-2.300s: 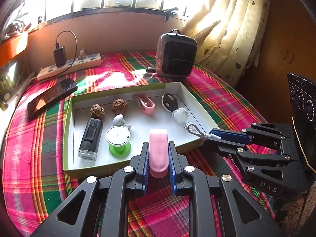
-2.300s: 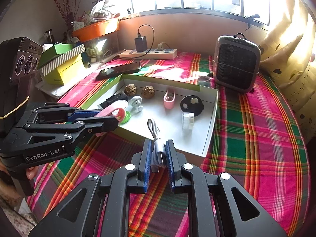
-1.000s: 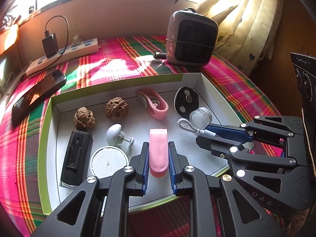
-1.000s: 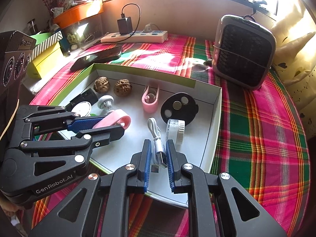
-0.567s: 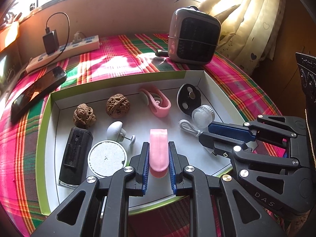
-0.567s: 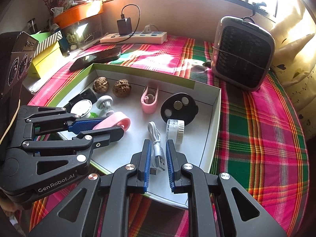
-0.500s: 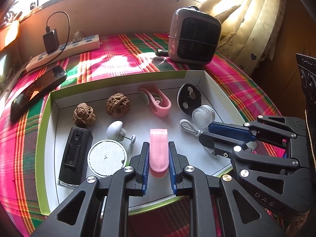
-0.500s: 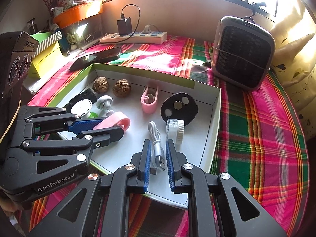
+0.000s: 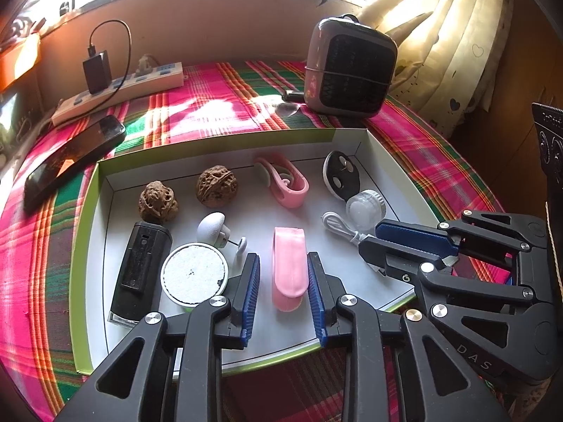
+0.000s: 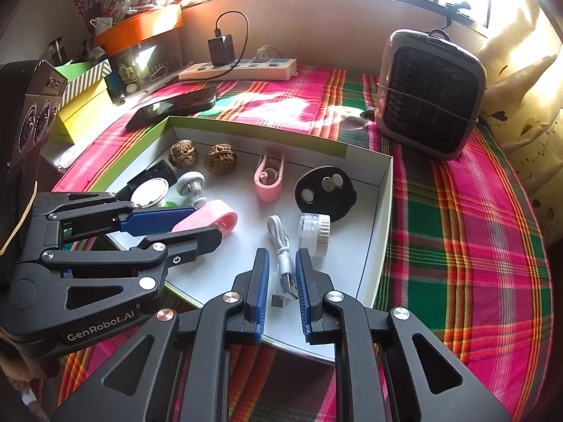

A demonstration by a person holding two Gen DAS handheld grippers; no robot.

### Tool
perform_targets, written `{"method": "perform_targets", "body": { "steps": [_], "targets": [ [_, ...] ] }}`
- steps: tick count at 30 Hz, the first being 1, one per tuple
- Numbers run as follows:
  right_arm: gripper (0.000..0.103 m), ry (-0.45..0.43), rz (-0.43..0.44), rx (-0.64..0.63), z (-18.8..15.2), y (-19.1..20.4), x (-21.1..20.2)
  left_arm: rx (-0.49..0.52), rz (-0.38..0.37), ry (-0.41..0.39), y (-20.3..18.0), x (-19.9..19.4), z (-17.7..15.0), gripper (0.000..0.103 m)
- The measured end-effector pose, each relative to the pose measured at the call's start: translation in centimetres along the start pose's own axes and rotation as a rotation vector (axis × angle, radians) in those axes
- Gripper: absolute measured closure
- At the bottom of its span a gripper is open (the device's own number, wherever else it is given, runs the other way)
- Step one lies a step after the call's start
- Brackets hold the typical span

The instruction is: Organize objects

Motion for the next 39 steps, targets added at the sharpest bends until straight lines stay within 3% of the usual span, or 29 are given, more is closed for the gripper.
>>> {"method": "perform_targets", "body": {
  "steps": [5, 13, 25, 30, 32, 39],
  "targets": [
    [0.079, -0.014, -0.010, 0.010, -0.2, 0.1, -0.8, -0.013, -0.002, -0.019, -0.1, -0.9, -0.2, 0.072],
    [0.066, -0.045, -0.058, 0.034, -0.8, 0.4, -2.6, -0.025, 0.059, -0.068, -0.3, -3.5, -0.7, 0.070],
    [0.064, -0.088, -0.081, 0.054, -2.3, 1.5, -5.5, -0.029, 0.138, -0.159, -0.9, -7.4, -2.5, 0.069],
    [0.063, -0.087, -0.089, 0.054, -3.3, 2.3, -6.2, -0.033, 0.167, -0.163, -0.9, -8.2, -4.0, 0.069],
    [0.058, -0.083, -0.090, 0.058, -3.9, 2.4, -6.3, -0.022, 0.193, -0.163, -1.0, -8.5, -4.7, 0.069],
    [0.053, -0.046, -0.085, 0.076, -5.6, 2.8, -5.5, -0.064, 0.199, -0.102, -0.5, -7.7, -7.5, 0.069]
  ]
}}
Point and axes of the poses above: each gripper's, at about its wrist camera, not at the fingertips, and x roughly the way its jaws point, y to its left, z to its top, the point moved 3 cm from there along x, roughly the way its jaws point, and after that the axes turned 4 degrees about -z, right-handed, at the moved point
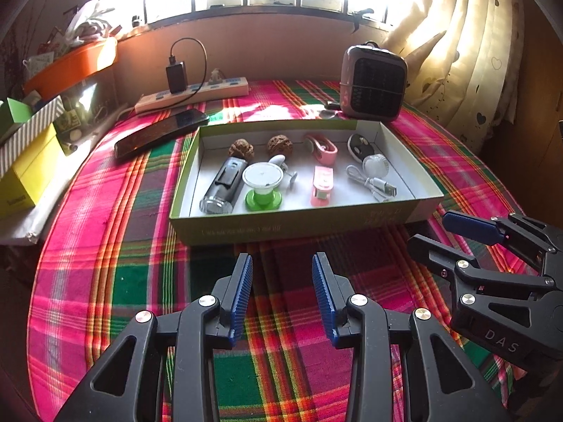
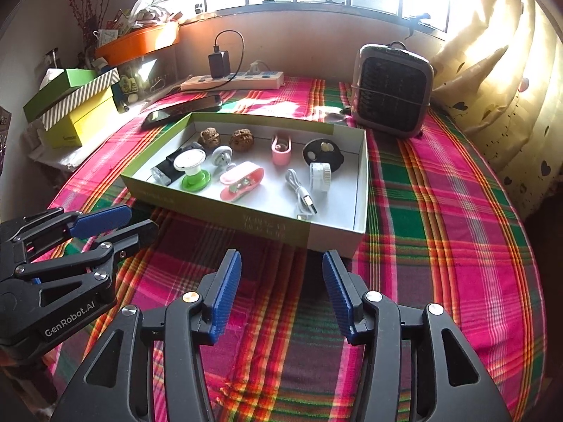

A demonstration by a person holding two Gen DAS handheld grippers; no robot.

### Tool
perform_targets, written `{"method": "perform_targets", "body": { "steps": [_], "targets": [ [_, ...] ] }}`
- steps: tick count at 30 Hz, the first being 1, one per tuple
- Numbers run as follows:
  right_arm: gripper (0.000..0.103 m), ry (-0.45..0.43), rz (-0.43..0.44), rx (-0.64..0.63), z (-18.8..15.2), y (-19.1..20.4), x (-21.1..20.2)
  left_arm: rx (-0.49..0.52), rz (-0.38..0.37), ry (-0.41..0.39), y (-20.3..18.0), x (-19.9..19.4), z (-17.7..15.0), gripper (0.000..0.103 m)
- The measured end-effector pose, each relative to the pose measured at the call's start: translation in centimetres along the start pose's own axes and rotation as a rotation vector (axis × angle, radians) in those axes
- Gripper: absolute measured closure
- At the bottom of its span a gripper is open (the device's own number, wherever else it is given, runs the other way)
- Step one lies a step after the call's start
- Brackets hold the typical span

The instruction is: Organize objects

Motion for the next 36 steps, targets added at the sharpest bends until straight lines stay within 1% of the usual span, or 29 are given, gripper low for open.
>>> {"method": "perform_targets", "body": {
  "steps": [3, 5, 7, 12, 15, 17, 19, 21, 26, 28, 31, 36],
  "targets": [
    [0.053, 0.028, -0.001, 0.021, -0.8, -0.2, 0.6, -0.018, 0.001, 0.015, 0.1, 0.2, -0.8, 0.069],
    [0.050, 0.040, -0.001, 0.033, -1.3, -0.3, 0.7, -0.017, 0.019, 0.020, 0.1, 0.3, -1.2, 0.069],
    [0.045, 0.048, -0.010, 0.047, -1.6, -0.8, 0.8, -0.028, 0.029, 0.026, 0.3, 0.4, -1.6, 0.069],
    [0.044, 0.061, -0.045, 0.061, -2.3, -1.6, 0.9, -0.037, 0.053, 0.033, 0.5, 0.6, -2.0, 0.069],
    [0.042, 0.061, -0.059, 0.051, -2.6, -1.6, 0.8, -0.035, 0.065, 0.059, 0.3, 1.1, -2.3, 0.069],
    [0.041, 0.063, -0.073, 0.057, -2.7, -1.6, 0.8, -0.032, 0.069, 0.050, 0.2, 1.1, -2.4, 0.068],
    [0.036, 0.065, -0.080, 0.068, -2.9, -1.8, 0.7, -0.037, 0.063, 0.047, 0.1, 1.2, -2.5, 0.065],
    [0.036, 0.066, -0.085, 0.065, -2.9, -1.8, 0.6, -0.039, 0.067, 0.047, 0.0, 1.2, -2.5, 0.063],
    [0.030, 0.073, -0.102, 0.077, -3.0, -2.0, 0.7, -0.053, 0.081, 0.046, -0.2, 1.2, -2.5, 0.062],
    [0.027, 0.075, -0.102, 0.084, -3.0, -2.2, 0.8, -0.054, 0.099, 0.047, -0.3, 1.2, -2.5, 0.061],
    [0.026, 0.077, -0.106, 0.084, -2.9, -2.1, 0.9, -0.061, 0.114, 0.046, -0.4, 1.2, -2.5, 0.060],
    [0.025, 0.078, -0.107, 0.085, -3.0, -2.2, 0.9, -0.071, 0.108, 0.046, -0.2, 1.2, -2.5, 0.059]
  ]
}}
Point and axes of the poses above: each gripper's, at about its wrist camera, not at the fingertips, and x roughly the way its jaws point, y to its left, z to its top, the point moved 3 cm from there along x, roughly the way its jaws point, and after that the axes turned 4 degrees about -z, right-handed, at the moved point
